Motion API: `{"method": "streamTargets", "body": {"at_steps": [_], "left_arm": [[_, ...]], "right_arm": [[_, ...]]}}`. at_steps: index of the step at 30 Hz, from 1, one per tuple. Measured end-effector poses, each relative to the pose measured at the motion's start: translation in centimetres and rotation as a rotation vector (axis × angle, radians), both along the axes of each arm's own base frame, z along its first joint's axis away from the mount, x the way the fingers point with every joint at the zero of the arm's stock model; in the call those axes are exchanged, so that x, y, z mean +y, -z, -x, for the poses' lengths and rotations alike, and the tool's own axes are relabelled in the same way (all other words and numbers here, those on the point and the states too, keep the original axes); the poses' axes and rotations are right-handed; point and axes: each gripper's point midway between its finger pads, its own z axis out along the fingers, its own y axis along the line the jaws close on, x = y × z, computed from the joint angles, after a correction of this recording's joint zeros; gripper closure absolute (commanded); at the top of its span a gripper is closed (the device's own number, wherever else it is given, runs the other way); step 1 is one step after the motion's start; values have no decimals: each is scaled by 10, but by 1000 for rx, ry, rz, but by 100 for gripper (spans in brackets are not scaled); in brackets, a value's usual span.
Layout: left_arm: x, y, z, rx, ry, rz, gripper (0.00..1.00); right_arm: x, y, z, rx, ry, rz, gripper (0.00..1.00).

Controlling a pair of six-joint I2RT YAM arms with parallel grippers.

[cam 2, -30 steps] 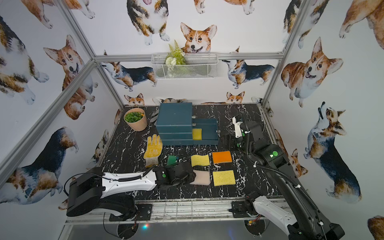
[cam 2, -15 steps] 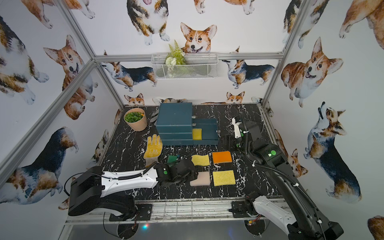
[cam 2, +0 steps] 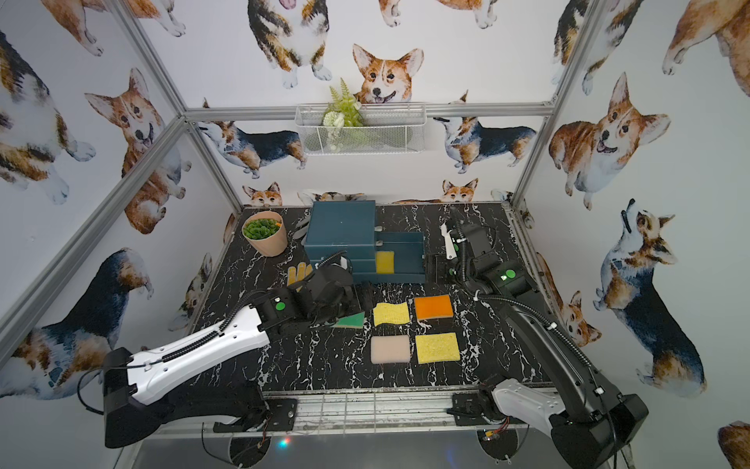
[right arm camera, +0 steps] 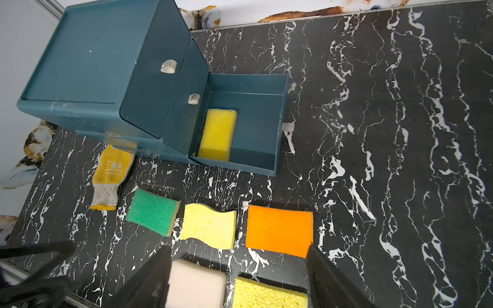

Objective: Take the sponge out of the drawer
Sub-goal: Place the sponge at the center of the board, then pick up the sponge from the drawer.

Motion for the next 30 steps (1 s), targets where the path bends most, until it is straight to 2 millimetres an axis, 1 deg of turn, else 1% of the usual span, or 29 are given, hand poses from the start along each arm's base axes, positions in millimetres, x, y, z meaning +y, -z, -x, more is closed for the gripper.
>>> {"method": "streamTargets", "body": {"at_steps": [3, 5, 7, 8, 11, 16, 18, 20, 24, 26, 30], "left_arm": [[21, -30, -17, -54, -23, -8, 0], [36, -44, -27, -82, -44, -21, 0], [51, -52, -38, -99, -69, -38, 0], [59, -55, -44, -102, -81, -47, 0], [75, -59, -59, -101, -98, -65, 0], [89, -67, -84, -106, -98, -70, 0], [93, -72, -94, -113, -94, -69, 0], [97, -74, -103, -115, -87, -68, 0], [104, -76, -115, -116, -71, -62, 0], [109, -75, -121, -112, -74, -62, 0], [118, -73, -127, -103, -74, -52, 0]], "right_arm": [[9, 12, -17, 27, 0, 15, 15], [14, 19, -26, 44, 1, 24, 15], [21, 26, -37, 54, 0, 24, 15], [26, 30, -44, 63, -5, 23, 15], [39, 45, -62, 94, -12, 20, 18], [63, 71, -91, 160, -28, 6, 26], [74, 85, -104, 192, -33, 4, 28], [83, 100, -117, 220, -36, 6, 32], [96, 125, -136, 266, -39, 7, 40], [104, 142, -147, 297, -36, 8, 41], [113, 168, -156, 349, -38, 10, 41]]}}
